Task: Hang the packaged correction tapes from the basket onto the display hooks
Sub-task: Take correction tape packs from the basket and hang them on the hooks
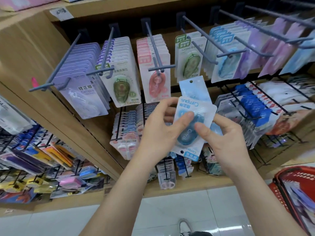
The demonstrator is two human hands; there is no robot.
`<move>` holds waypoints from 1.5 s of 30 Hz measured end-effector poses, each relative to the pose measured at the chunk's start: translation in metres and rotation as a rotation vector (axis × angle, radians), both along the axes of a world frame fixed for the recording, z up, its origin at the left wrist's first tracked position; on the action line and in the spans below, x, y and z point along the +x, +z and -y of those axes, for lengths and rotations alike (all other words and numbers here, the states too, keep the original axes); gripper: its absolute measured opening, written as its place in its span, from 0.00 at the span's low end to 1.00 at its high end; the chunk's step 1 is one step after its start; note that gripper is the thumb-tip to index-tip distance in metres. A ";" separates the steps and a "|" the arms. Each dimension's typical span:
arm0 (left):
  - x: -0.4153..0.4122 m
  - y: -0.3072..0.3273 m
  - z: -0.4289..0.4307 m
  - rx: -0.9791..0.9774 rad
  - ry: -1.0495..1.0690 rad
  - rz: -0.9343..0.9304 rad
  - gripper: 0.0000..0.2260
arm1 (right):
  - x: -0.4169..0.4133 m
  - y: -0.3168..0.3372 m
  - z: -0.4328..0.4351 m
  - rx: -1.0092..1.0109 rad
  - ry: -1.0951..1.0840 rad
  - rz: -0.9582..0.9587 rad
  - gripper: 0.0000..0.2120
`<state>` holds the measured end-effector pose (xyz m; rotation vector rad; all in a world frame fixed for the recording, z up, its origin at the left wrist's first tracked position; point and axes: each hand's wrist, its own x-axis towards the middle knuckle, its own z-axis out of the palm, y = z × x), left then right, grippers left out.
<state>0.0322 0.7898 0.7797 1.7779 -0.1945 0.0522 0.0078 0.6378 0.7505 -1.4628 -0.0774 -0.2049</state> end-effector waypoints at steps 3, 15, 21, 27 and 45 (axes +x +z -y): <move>0.001 0.005 0.014 -0.258 -0.053 -0.145 0.04 | -0.005 -0.002 0.006 -0.047 -0.013 -0.009 0.06; 0.007 -0.023 0.042 -0.368 -0.096 -0.234 0.21 | -0.027 -0.013 0.064 0.121 -0.413 -0.168 0.06; 0.011 -0.008 0.061 0.064 -0.288 -0.010 0.10 | -0.009 0.003 0.096 -0.134 -0.365 -0.025 0.05; 0.026 0.015 0.115 -0.112 -0.205 0.019 0.06 | 0.009 0.008 0.111 -0.229 -0.201 -0.012 0.17; 0.069 0.027 0.165 -0.379 0.009 0.173 0.07 | 0.019 -0.007 0.126 -0.169 -0.162 -0.117 0.20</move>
